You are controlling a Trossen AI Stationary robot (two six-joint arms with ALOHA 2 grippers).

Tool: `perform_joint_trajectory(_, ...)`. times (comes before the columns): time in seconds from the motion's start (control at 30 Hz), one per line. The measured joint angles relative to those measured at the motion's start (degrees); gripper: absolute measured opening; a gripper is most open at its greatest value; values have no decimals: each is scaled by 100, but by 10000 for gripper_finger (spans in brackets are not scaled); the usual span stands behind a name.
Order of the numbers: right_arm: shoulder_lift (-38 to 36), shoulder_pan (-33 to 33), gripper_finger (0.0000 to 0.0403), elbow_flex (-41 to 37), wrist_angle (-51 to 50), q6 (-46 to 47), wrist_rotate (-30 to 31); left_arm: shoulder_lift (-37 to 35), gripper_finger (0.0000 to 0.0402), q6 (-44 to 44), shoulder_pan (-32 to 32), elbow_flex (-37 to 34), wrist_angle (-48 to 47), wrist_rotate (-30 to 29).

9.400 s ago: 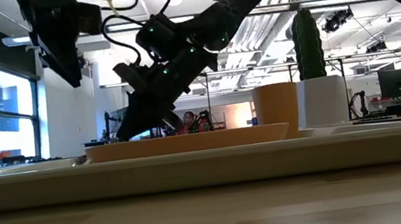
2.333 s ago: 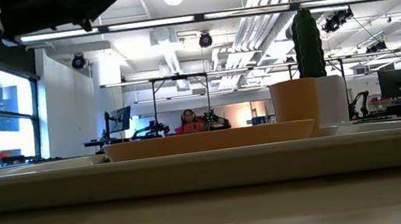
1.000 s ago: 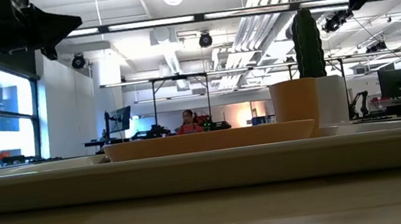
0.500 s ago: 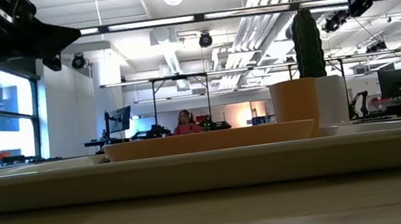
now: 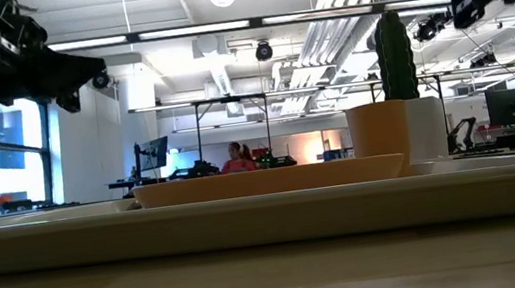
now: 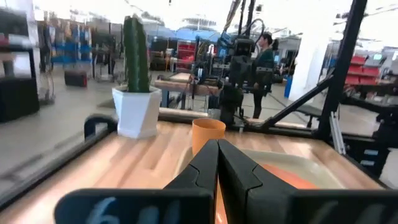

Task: Pick and place plate/cup/fork/spoon on tray
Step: Return to Home Position

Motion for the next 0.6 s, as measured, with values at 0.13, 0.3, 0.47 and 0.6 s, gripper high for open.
perform_joint_trajectory(0.13, 19, 0, 0, -514, 707, 496, 17, -6, 0, 39, 2, 25, -74, 12)
perform_joint_trajectory(0.3, 2, 4, 0, -695, 722, 705, -301, -186, 0, 94, 2, 30, -242, 20)
perform_joint_trajectory(0.47, 18, -2, 0, -725, 513, 124, 217, -326, 0, 386, 22, 27, -760, -165)
perform_joint_trajectory(0.6, 15, 5, 0, -725, 575, -112, 217, -328, 0, 589, 22, 27, -922, -202)
